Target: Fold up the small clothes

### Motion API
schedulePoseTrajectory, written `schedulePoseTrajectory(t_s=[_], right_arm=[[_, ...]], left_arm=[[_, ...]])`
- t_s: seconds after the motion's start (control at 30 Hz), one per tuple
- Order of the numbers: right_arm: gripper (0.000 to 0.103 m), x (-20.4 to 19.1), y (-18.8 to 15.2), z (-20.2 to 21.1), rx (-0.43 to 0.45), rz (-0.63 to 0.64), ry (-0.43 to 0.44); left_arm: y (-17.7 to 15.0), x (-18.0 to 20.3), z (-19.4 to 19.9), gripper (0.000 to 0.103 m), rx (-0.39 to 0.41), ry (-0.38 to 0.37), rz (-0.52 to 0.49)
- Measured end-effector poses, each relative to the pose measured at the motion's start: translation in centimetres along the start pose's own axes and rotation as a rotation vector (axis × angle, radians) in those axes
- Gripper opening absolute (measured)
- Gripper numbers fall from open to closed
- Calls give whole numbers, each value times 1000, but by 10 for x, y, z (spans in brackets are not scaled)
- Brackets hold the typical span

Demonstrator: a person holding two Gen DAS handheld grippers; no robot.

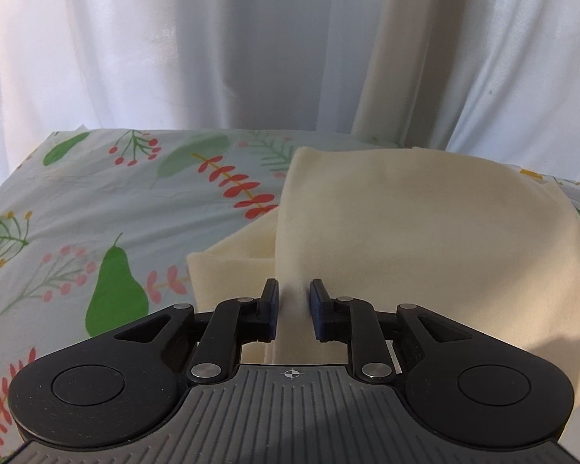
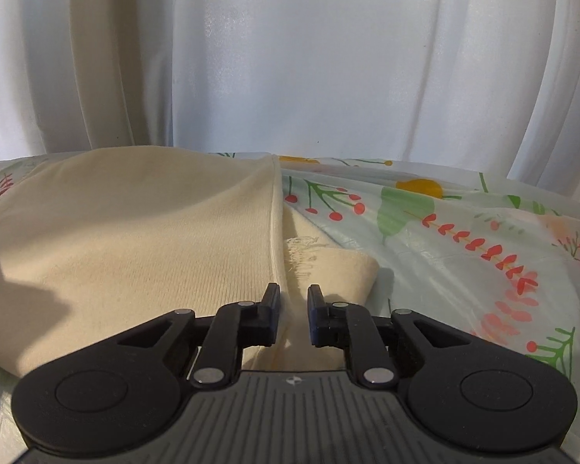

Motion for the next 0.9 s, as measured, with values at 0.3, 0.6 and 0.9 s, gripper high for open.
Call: schedulePoseTrajectory(t_s=[0.3,0.6,0.9], right_arm=[[22,-102,1,-48,-228,-424,686],[7,-6,24,-105,-93,-679,505],[23,34,34,-73,6,-658,357]], left_arm=[[30,46,-30,25,88,-259,152],[18,13,-64,9,129,-216,299],[0,-30,-50,13,149,-287,503]])
Point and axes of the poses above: each gripper's, at about its wrist camera, not at the fingertips, and z roughly against the way its jaws point, x to its right, y to its top, the point moved 5 cm from there along -z, roughly the way its jaws point, and after that the axes turned 11 degrees about -z, right-handed, at the moved point
